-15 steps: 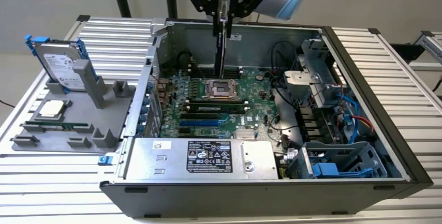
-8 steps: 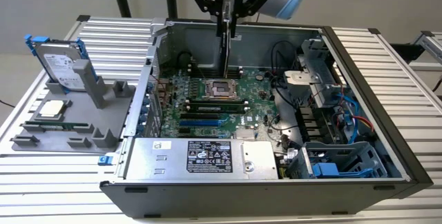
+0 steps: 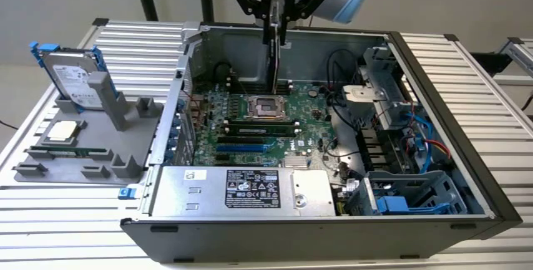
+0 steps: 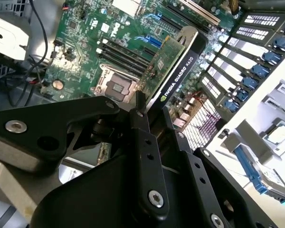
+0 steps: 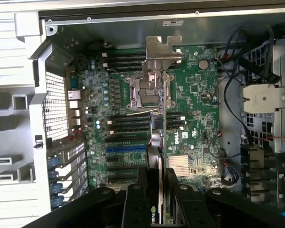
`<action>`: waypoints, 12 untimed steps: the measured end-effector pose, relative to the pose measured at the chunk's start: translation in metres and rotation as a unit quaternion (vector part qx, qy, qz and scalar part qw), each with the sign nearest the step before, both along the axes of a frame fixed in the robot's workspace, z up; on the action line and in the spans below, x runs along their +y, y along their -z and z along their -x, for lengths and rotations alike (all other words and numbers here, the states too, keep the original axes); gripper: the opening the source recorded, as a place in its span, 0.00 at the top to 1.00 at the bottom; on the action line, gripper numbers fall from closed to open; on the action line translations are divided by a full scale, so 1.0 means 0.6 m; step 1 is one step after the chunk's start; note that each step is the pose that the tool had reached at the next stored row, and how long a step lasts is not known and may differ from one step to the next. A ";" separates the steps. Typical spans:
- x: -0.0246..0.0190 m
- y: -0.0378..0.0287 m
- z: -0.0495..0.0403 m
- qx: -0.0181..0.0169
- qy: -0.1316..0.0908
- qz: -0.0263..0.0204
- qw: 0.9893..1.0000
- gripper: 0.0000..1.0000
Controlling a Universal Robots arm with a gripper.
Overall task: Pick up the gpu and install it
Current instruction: 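Insert the gpu into the slot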
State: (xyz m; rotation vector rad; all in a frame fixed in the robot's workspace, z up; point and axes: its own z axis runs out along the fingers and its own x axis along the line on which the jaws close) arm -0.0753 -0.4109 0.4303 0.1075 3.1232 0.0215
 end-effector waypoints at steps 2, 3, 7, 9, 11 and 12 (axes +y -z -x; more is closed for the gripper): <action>0.0000 0.000 0.000 0.000 -0.006 0.000 1.000 1.00; 0.0000 0.000 0.000 0.000 -0.009 0.000 1.000 1.00; 0.0000 0.000 0.000 0.000 -0.016 0.000 1.000 1.00; 0.0000 0.000 0.000 0.000 -0.017 0.000 1.000 1.00; 0.0000 0.000 0.000 0.000 -0.017 0.000 1.000 1.00; 0.0000 0.000 0.000 0.000 -0.017 0.000 1.000 1.00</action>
